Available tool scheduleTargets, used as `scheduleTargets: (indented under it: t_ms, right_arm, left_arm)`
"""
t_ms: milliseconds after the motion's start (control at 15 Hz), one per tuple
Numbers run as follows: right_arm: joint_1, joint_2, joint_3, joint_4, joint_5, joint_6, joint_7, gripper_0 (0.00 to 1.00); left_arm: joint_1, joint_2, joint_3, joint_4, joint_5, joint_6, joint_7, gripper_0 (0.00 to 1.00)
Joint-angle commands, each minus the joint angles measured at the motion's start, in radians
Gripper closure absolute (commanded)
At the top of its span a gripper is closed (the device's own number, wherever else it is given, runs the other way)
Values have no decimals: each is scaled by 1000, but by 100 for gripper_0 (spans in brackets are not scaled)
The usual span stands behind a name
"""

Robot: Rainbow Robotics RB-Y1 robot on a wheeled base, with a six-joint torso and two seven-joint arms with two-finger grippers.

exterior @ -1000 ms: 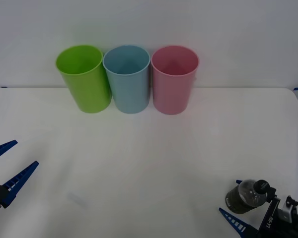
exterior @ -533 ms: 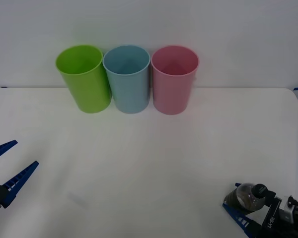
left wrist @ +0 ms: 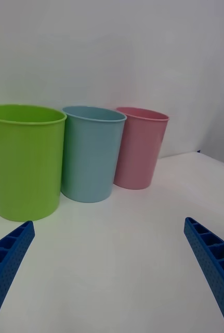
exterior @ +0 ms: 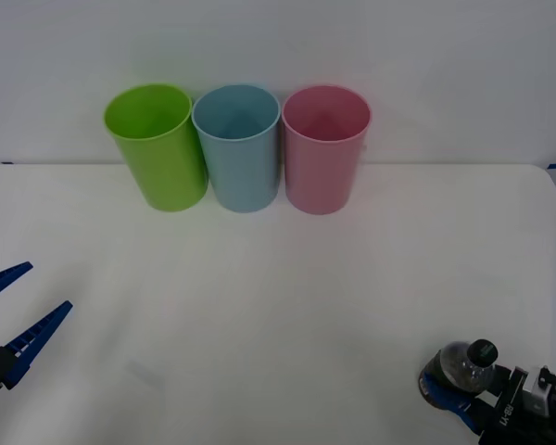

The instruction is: Grasp the object on the table and drop it into the matching bin: aluminum can to the light blue bin, PET bottle to the pink bin.

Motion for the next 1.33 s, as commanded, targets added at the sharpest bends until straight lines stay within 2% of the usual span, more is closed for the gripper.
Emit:
scheduleTargets:
  t_ms: [67,467,733,1333]
  right_arm:
    - [-10,-1,0,-19,-14,-6,-6,100]
    - [-28,-3,0,-147,-20,46,-48,100]
    - [-34,-9,6,-284,-18,98,-201,100]
    - [-117,-51,11,-486,10,178,-545,100]
  left_arm:
    - [0,0,0,0,0,0,0,0]
    - [0,0,0,0,0,0,0,0]
    - [0,0,0,0,0,0,0,0]
    - [0,0,0,0,0,0,0,0]
